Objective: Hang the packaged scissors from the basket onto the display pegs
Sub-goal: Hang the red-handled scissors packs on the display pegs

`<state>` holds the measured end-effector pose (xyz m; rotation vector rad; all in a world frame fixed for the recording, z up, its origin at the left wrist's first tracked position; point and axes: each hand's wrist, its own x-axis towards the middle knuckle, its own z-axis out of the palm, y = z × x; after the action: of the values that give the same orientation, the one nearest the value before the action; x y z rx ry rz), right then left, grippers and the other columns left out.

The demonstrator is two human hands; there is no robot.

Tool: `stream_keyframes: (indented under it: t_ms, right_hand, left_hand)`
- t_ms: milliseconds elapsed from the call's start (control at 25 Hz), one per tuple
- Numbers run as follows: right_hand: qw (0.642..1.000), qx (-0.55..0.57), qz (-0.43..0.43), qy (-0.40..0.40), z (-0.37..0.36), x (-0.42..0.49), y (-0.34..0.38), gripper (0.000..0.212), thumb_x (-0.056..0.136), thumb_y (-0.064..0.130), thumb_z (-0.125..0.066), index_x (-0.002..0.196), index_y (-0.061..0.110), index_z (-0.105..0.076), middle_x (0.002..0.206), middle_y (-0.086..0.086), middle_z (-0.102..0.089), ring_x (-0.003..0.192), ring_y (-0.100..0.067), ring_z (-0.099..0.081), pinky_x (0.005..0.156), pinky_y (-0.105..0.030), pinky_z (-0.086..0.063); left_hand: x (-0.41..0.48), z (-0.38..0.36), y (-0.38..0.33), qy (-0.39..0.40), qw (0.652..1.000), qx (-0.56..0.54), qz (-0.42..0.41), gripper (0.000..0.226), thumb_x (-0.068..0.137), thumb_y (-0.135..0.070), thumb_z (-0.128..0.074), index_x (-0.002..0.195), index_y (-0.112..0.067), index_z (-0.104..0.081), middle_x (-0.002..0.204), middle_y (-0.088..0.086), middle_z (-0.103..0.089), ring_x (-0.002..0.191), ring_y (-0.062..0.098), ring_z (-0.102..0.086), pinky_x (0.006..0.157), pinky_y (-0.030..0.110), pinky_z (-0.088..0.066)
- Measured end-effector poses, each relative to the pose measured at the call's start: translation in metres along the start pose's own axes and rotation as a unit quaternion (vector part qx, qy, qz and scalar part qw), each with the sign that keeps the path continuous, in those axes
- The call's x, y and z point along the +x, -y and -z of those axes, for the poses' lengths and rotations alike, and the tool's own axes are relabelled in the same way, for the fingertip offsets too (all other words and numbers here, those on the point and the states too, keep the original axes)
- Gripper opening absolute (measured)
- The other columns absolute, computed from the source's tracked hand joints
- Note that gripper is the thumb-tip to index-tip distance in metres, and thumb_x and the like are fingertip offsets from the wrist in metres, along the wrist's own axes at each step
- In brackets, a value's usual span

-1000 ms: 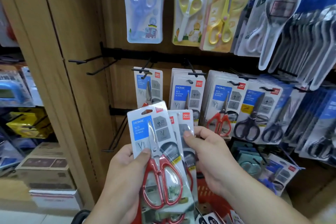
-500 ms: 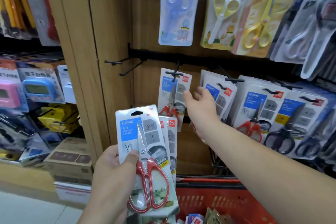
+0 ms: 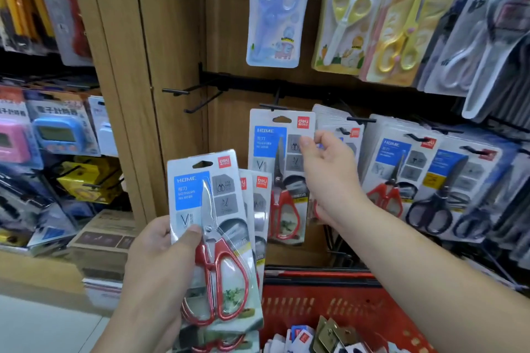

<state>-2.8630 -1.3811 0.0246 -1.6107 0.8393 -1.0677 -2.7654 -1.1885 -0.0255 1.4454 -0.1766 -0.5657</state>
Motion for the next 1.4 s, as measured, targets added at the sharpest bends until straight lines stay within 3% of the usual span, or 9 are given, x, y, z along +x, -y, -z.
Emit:
stream_keyframes:
  t_ms: [160,320,480,720,1000,1160,1240,1280,1400]
  right_hand:
    - [0.999,-0.017,0.035,-0.038,0.034,-0.020,0.004,0.019,0.110,0.030,-0.051,0.099,0.021,-0.064,0.097,0.000,-0.076,0.090,-0.016,-0.074,0.082,-0.044,-0.062]
    - [0.996,-0.053,0.015,-0.076,0.067,-0.031,-0.009,0.021,0.109,0.028,-0.052,0.093,0.018,-0.061,0.090,-0.019,-0.069,0.068,-0.023,-0.057,0.066,-0.037,-0.048]
    - [0.994,-0.033,-0.013,-0.103,0.083,-0.022,-0.015,0.019,0.109,0.030,-0.053,0.097,0.021,-0.065,0.100,-0.009,-0.076,0.092,-0.031,-0.072,0.087,-0.049,-0.058]
    - [0.993,-0.019,-0.048,-0.110,0.081,0.009,-0.020,0.026,0.108,0.025,-0.054,0.101,0.001,-0.060,0.083,-0.010,-0.061,0.075,-0.023,-0.053,0.069,-0.032,-0.045]
    - [0.979,-0.086,0.018,-0.185,0.071,0.032,-0.034,0.016,0.102,0.028,-0.066,0.116,0.026,-0.059,0.116,0.003,-0.065,0.103,-0.012,-0.065,0.088,-0.026,-0.053]
    - [0.985,-0.081,0.004,-0.152,0.067,0.032,-0.035,0.019,0.104,0.022,-0.064,0.086,0.026,-0.064,0.080,0.017,-0.064,0.071,0.006,-0.062,0.057,-0.008,-0.048]
    - [0.987,-0.042,-0.009,-0.154,0.069,0.027,-0.027,0.012,0.103,0.023,-0.067,0.094,0.031,-0.064,0.079,0.024,-0.060,0.066,0.017,-0.059,0.053,-0.002,-0.044]
    - [0.989,-0.028,-0.007,-0.148,0.070,0.023,-0.024,0.005,0.103,0.025,-0.067,0.103,0.030,-0.066,0.083,0.025,-0.061,0.072,0.020,-0.060,0.056,0.000,-0.043]
    - [0.993,-0.001,0.001,-0.114,0.069,-0.012,-0.027,0.040,0.101,0.040,-0.067,0.136,0.021,-0.063,0.108,0.022,-0.065,0.105,0.006,-0.063,0.087,-0.014,-0.052]
  left_hand:
    - [-0.020,-0.011,-0.005,0.045,0.998,-0.029,0.013,0.005,0.103,-0.014,-0.064,0.106,-0.014,-0.068,0.085,0.012,-0.081,0.072,0.034,-0.080,0.073,0.045,-0.061]
    - [-0.033,-0.027,0.000,0.090,0.996,-0.002,0.019,0.007,0.104,-0.017,-0.064,0.110,-0.015,-0.068,0.087,0.011,-0.081,0.076,0.033,-0.080,0.079,0.052,-0.063]
    - [-0.035,-0.043,0.011,0.107,0.994,0.020,0.023,0.007,0.103,-0.021,-0.066,0.109,-0.020,-0.068,0.092,0.005,-0.082,0.082,0.027,-0.081,0.085,0.055,-0.063]
    - [-0.032,-0.056,0.012,0.116,0.993,0.026,0.027,0.010,0.101,-0.024,-0.067,0.109,-0.021,-0.067,0.092,0.001,-0.082,0.085,0.022,-0.081,0.083,0.051,-0.064]
    - [-0.027,-0.059,0.008,0.122,0.992,0.015,0.028,0.012,0.098,-0.028,-0.068,0.108,-0.021,-0.066,0.093,0.002,-0.082,0.087,0.025,-0.081,0.087,0.055,-0.063]
    - [-0.025,-0.063,0.009,0.129,0.991,0.003,0.028,0.014,0.100,-0.027,-0.067,0.111,-0.019,-0.066,0.095,0.005,-0.082,0.088,0.028,-0.081,0.088,0.057,-0.062]
    - [-0.024,-0.064,0.010,0.129,0.991,-0.007,0.025,0.011,0.103,-0.024,-0.064,0.111,-0.017,-0.066,0.094,0.006,-0.082,0.087,0.030,-0.081,0.088,0.057,-0.062]
    - [-0.024,-0.065,0.010,0.130,0.991,-0.010,0.024,0.011,0.104,-0.023,-0.063,0.112,-0.017,-0.067,0.094,0.006,-0.082,0.086,0.030,-0.081,0.087,0.056,-0.062]
    - [-0.025,-0.069,0.010,0.137,0.990,-0.014,0.021,0.011,0.105,-0.024,-0.063,0.113,-0.018,-0.066,0.096,0.006,-0.082,0.087,0.029,-0.081,0.086,0.056,-0.063]
